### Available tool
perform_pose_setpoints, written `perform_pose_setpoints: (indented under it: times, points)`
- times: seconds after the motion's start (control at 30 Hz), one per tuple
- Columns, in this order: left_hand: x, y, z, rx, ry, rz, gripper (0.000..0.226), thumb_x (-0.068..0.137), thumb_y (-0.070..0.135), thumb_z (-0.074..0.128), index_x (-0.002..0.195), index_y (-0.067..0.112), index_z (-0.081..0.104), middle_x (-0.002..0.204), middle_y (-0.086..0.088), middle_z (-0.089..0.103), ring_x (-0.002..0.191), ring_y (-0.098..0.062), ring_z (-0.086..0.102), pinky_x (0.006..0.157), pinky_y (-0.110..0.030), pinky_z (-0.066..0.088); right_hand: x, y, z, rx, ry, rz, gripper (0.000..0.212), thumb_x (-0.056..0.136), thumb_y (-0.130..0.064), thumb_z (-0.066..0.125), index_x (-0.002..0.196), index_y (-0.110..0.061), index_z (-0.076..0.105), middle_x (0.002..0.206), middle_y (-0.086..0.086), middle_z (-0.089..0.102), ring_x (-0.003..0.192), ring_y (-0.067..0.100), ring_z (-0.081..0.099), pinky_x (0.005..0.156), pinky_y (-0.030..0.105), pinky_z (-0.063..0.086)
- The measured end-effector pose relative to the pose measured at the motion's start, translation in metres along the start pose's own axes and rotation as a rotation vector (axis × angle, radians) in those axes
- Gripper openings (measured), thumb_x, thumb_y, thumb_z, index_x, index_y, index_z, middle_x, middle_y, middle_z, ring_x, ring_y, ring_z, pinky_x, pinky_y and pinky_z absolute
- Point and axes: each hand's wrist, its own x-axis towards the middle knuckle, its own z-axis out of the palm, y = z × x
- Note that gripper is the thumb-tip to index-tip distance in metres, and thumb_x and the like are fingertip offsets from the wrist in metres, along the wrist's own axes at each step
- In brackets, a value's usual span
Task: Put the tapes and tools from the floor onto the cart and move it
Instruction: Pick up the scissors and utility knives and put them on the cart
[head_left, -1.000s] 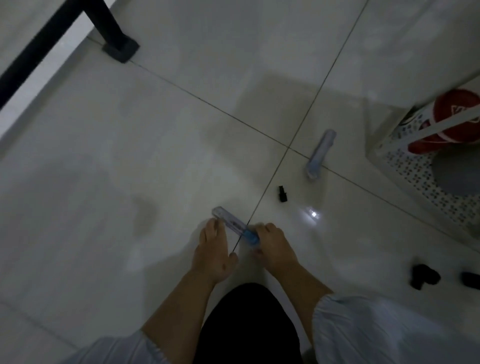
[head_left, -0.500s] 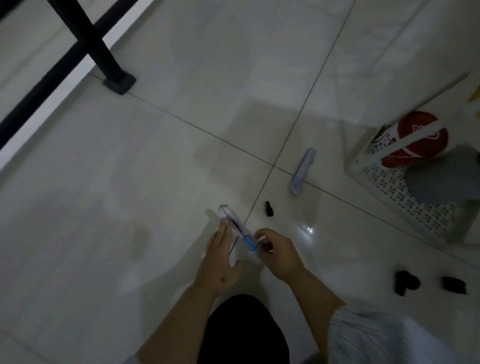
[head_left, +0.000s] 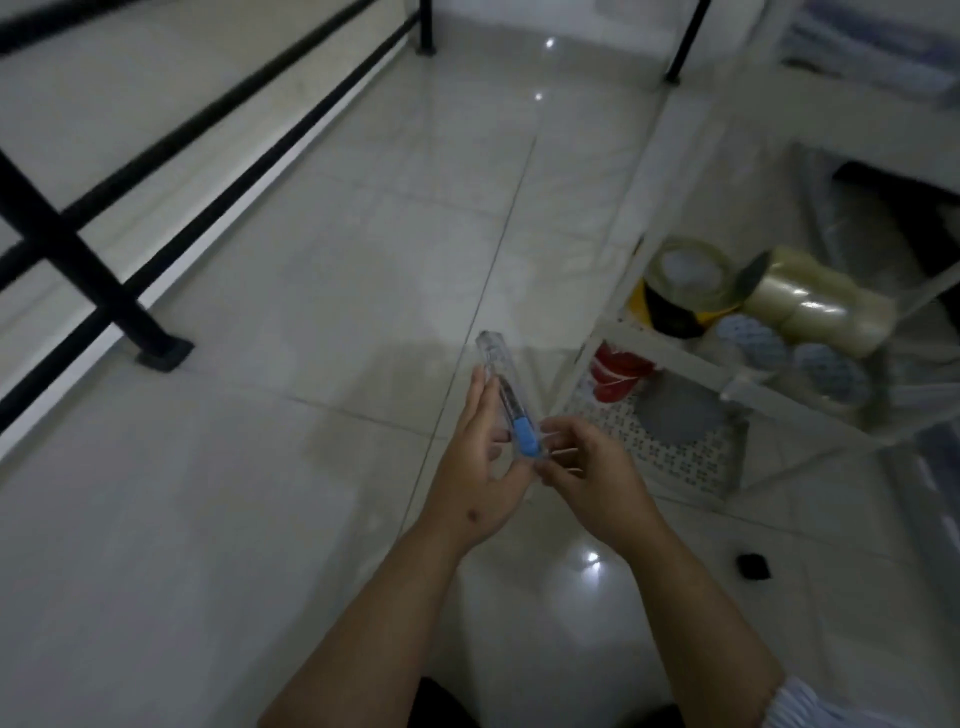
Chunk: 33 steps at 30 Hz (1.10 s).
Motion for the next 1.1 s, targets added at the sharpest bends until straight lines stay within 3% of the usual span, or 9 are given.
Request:
perform_pose_setpoints:
  times: [0.13,0.3,0.43,0.53,0.67,0.73,0.83,0.97,1.1]
  points:
    - [0.012,0.062,0.026,0.007,-0.051,0.158,0.078,0.085,0.006,0.058,0.145,0.022,0.010,0.151,0.021,-0.003,0.110,-0.005,0.052,0.090,-0.006,0.044,-0.025,-0.028,-0.059,-0.006,0.163,-0.152,0.039,0.082,-0.002,0.063,0.110,-0.026,0.050,0.091,0.003,0.063,0.076,0.008,0.062,0.071,0.029,0.056]
    - [0.028,0.140,0.064,0.011,-0.095,0.316,0.073,0.087,0.004,0.054,0.146,0.020,0.014,0.156,0.015,0.000,0.112,-0.004,0.050,0.076,0.000,0.044,-0.052,-0.059,-0.131,-0.033,0.316,-0.311,0.044,0.083,0.001,0.060,0.107,-0.036,0.050,0.093,-0.009,0.061,0.071,0.009,0.062,0.061,0.011,0.049]
    - [0.039,0.198,0.092,0.010,-0.110,0.381,0.069,0.088,0.004,0.050,0.145,0.022,0.015,0.155,0.017,0.002,0.133,-0.025,0.038,0.091,-0.021,0.050,-0.063,-0.080,-0.181,-0.141,0.462,-0.338,0.043,0.082,0.002,0.061,0.119,-0.020,0.053,0.122,-0.001,0.050,0.082,0.008,0.064,0.072,0.019,0.054]
    - [0.053,0.240,0.105,0.043,-0.131,0.368,0.067,0.090,0.005,0.047,0.146,0.022,0.014,0.156,0.016,0.002,0.112,-0.015,0.052,0.093,-0.032,0.050,-0.063,-0.102,-0.217,-0.226,0.509,-0.314,0.048,0.083,0.001,0.060,0.127,-0.017,0.051,0.133,-0.002,0.045,0.090,0.013,0.063,0.081,0.028,0.054]
    - [0.091,0.283,0.118,0.092,-0.140,0.326,0.059,0.092,0.002,0.040,0.145,0.018,0.018,0.153,0.014,0.010,0.122,0.005,0.041,0.090,-0.003,0.037,-0.050,-0.130,-0.258,-0.355,0.514,-0.272,0.044,0.088,-0.003,0.056,0.129,-0.015,0.048,0.135,0.000,0.048,0.102,0.014,0.058,0.084,0.018,0.042]
    - [0.115,0.297,0.122,0.085,-0.173,0.300,0.056,0.092,-0.001,0.039,0.143,0.014,0.024,0.136,0.012,0.032,0.078,0.026,0.047,0.065,0.007,0.035,-0.039,-0.142,-0.271,-0.398,0.520,-0.279,0.041,0.088,-0.004,0.055,0.127,-0.011,0.050,0.137,0.004,0.047,0.114,0.017,0.053,0.091,0.020,0.042]
    - [0.144,0.311,0.123,0.164,-0.164,0.289,0.045,0.091,-0.003,0.041,0.133,0.012,0.042,0.084,0.005,0.054,0.051,0.001,0.049,0.049,-0.010,0.041,-0.023,-0.154,-0.286,-0.395,0.489,-0.253,0.040,0.087,-0.008,0.058,0.126,-0.009,0.051,0.139,0.005,0.045,0.112,0.015,0.053,0.094,0.020,0.041]
    - [0.171,0.318,0.120,0.304,-0.168,0.217,0.040,0.090,0.005,0.046,0.129,0.010,0.048,0.127,-0.009,0.056,0.107,-0.025,0.059,0.086,-0.032,0.051,0.004,-0.161,-0.295,-0.384,0.418,-0.114,0.057,0.077,-0.028,0.071,0.126,-0.008,0.050,0.134,0.007,0.049,0.112,0.018,0.052,0.089,0.017,0.040]
    - [0.191,0.318,0.122,0.264,-0.223,0.217,0.023,0.091,0.004,0.047,0.108,0.001,0.062,0.113,-0.017,0.065,0.097,-0.029,0.064,0.082,-0.035,0.054,0.027,-0.168,-0.298,-0.392,0.404,-0.070,0.032,0.077,-0.022,0.070,0.106,-0.011,0.059,0.103,0.004,0.060,0.080,0.008,0.049,0.056,0.005,0.036]
